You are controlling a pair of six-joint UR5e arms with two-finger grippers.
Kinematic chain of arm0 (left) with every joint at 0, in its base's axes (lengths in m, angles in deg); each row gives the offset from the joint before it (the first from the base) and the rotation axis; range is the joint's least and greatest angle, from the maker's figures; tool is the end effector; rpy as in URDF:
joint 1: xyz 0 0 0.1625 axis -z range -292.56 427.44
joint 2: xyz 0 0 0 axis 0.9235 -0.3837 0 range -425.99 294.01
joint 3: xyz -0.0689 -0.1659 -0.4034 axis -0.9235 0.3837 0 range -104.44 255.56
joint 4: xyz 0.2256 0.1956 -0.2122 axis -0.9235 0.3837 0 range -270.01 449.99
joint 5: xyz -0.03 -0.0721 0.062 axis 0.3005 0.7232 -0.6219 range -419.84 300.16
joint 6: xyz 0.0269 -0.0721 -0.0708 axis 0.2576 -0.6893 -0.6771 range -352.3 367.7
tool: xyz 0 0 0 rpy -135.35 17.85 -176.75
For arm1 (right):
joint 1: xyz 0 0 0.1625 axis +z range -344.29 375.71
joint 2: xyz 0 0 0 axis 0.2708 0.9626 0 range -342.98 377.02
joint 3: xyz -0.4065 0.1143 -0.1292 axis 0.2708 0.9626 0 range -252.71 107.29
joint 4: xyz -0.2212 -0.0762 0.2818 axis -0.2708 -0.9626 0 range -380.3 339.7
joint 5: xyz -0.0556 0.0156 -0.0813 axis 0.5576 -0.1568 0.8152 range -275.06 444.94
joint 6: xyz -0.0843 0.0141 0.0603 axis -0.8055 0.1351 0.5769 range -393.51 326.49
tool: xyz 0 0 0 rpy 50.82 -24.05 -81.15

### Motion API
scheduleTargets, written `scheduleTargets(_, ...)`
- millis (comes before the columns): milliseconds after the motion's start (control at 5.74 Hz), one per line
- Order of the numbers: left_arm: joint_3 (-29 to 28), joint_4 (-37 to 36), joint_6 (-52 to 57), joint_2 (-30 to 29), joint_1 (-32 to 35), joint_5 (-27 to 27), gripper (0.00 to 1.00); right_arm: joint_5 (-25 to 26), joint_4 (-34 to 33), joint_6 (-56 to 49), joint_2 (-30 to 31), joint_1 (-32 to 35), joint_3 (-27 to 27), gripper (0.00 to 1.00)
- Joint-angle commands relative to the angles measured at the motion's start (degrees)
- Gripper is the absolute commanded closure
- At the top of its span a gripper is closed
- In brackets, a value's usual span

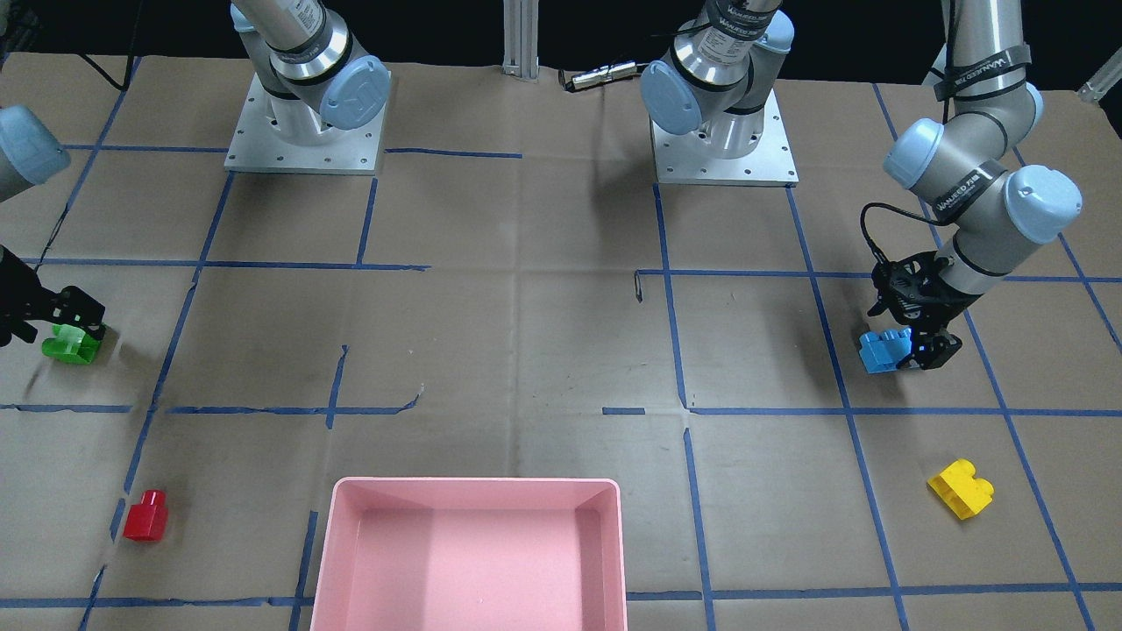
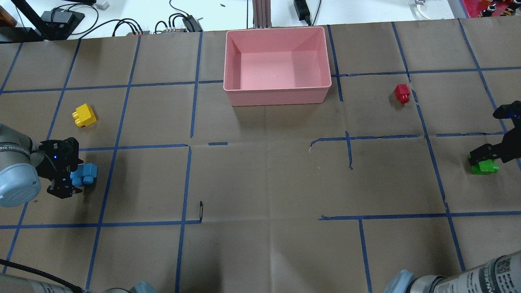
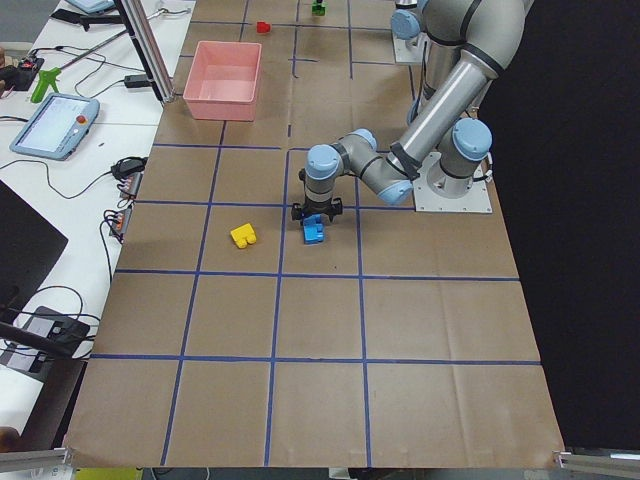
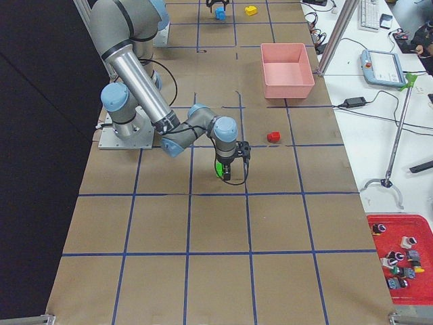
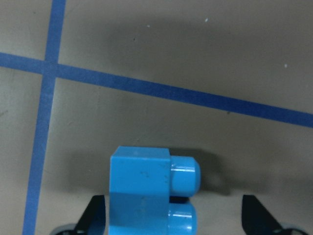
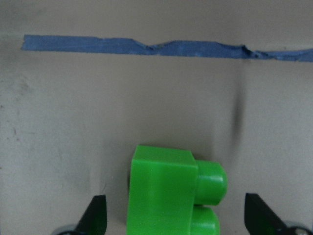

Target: Put all blocks into box

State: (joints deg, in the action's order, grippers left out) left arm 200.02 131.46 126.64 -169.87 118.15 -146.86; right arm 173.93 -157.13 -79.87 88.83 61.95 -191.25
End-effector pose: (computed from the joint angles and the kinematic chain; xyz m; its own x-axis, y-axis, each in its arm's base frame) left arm 0.1666 -0.4228 0.2322 -0.1801 0.9833 -0.0281 0.9829 0.1788 -0.0438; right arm -0.2286 -0.4341 0.2292 -0.9989 -0.0455 -0.0109 -0.0454 0.9989 -0.0141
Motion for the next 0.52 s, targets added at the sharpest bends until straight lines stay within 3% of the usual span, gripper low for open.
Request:
scheduleTargets(0,0.00,-0.51,0.24,-0.62,0.09,0.09,0.03,0.84,-0.09,-0.14,-0.97,-0.01,-0.11,0.04)
scheduleTargets(174,0.00,-0.51,0.24,-1.32,0.09,0.18,0.03,3.28,0.08,-0.05,-1.15,-0.01,-0.20,0.15)
scheduleTargets(348,-0.09,-1.90,0.50,-2.55,0.26,0.09,0.04,3.39,0.34,0.21,-1.15,-0.01,-0.20,0.34)
